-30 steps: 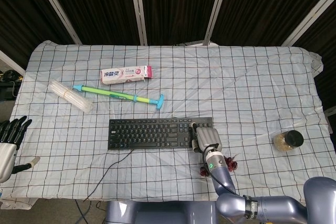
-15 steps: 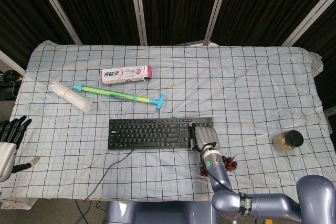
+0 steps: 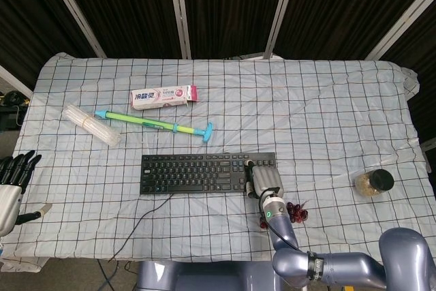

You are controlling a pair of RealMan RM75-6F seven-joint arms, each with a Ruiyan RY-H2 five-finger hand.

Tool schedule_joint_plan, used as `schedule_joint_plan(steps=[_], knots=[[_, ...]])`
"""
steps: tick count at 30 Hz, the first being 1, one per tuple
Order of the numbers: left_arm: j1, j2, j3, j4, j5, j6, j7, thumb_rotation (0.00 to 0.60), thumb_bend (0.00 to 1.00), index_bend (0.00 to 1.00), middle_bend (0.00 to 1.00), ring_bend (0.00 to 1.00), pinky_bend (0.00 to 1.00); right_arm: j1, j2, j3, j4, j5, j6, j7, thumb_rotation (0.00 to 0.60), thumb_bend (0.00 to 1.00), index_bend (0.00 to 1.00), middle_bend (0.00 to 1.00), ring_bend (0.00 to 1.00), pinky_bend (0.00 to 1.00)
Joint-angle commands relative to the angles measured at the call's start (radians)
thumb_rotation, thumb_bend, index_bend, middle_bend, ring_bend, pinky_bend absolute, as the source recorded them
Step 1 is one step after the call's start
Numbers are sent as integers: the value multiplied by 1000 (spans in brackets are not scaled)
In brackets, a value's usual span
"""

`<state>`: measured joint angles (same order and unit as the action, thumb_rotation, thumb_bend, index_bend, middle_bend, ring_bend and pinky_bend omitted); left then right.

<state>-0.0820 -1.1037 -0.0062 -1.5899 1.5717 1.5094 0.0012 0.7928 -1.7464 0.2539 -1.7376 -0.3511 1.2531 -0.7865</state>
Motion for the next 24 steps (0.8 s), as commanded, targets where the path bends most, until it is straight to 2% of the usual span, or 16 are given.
schedule_joint_plan(steps=[1, 16, 20, 23, 24], knots=[[0, 0, 0, 1, 0, 0, 0, 600, 79, 0, 0, 0, 0, 1, -1, 0, -1, 2, 2, -1, 600, 571, 161, 952, 911, 806], [1, -1, 1, 0, 1, 2, 2, 600, 80, 0, 0, 0, 0, 3, 6, -2, -18, 13, 13, -8, 600, 570, 161, 952, 909, 806], [1, -1, 1, 0, 2, 3, 2, 600, 80, 0, 0, 0, 0, -5, 18, 15, -44, -53, 30, 33, 600, 555, 155, 938, 868, 795], [3, -1, 2, 1, 4, 7, 3, 600, 81, 0, 0, 0, 0, -21, 38, 25, -82, -146, 59, 82, 600, 511, 143, 839, 773, 724], [3, -1, 2, 1, 5, 8, 4, 600, 80, 0, 0, 0, 0, -33, 55, 26, -110, -208, 81, 109, 600, 501, 140, 787, 730, 689]])
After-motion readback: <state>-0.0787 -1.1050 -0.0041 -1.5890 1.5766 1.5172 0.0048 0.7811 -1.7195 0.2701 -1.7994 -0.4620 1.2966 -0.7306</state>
